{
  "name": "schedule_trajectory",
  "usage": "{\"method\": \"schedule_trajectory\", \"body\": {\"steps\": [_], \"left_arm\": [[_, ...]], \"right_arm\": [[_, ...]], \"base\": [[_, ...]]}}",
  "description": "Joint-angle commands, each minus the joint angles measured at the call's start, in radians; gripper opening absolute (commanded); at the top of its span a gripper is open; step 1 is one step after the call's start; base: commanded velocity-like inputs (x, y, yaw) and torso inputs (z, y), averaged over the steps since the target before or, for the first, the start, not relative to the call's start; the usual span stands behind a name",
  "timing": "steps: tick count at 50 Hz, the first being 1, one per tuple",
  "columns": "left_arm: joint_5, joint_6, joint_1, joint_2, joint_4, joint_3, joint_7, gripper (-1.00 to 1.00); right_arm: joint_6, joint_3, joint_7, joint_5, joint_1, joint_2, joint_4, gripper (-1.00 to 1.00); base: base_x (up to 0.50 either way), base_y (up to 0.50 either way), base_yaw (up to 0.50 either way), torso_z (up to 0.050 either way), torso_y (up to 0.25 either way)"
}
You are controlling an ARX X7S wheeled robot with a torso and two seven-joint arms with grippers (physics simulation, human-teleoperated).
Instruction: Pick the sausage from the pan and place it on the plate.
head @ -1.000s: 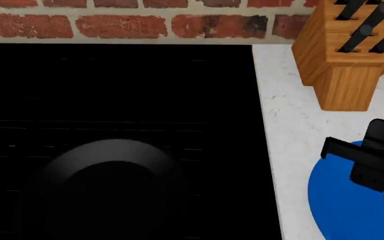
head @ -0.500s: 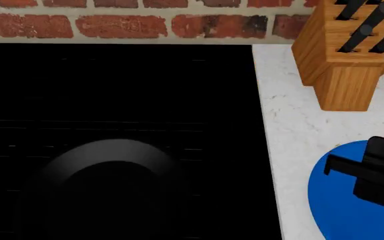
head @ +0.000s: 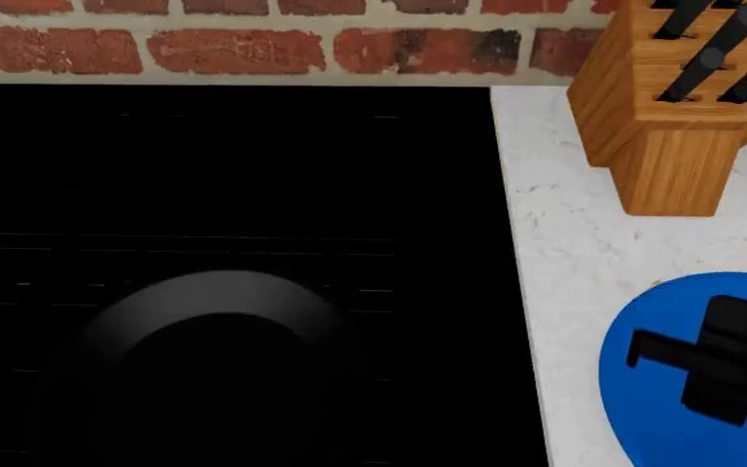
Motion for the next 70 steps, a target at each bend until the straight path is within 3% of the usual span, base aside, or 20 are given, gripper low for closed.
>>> {"method": "schedule_trajectory", "body": {"steps": [1,70], "left_arm": [[-0.011,-0.004,0.003,-0.005,0.003,0.006,-0.01,1.0],[-0.08,0.005,0.042,-0.025,0.012,-0.017,-0.059,1.0]], "right_arm": [[-0.002,-0.008,-0.019,-0.016,-0.012,0.006,0.003,-1.0],[-0.037,-0.039,-0.082,-0.042,-0.07,0.025,0.01,-1.0]], "base": [[0.0,0.0,0.0,0.0,0.0],[0.0,0.0,0.0,0.0,0.0]]}}
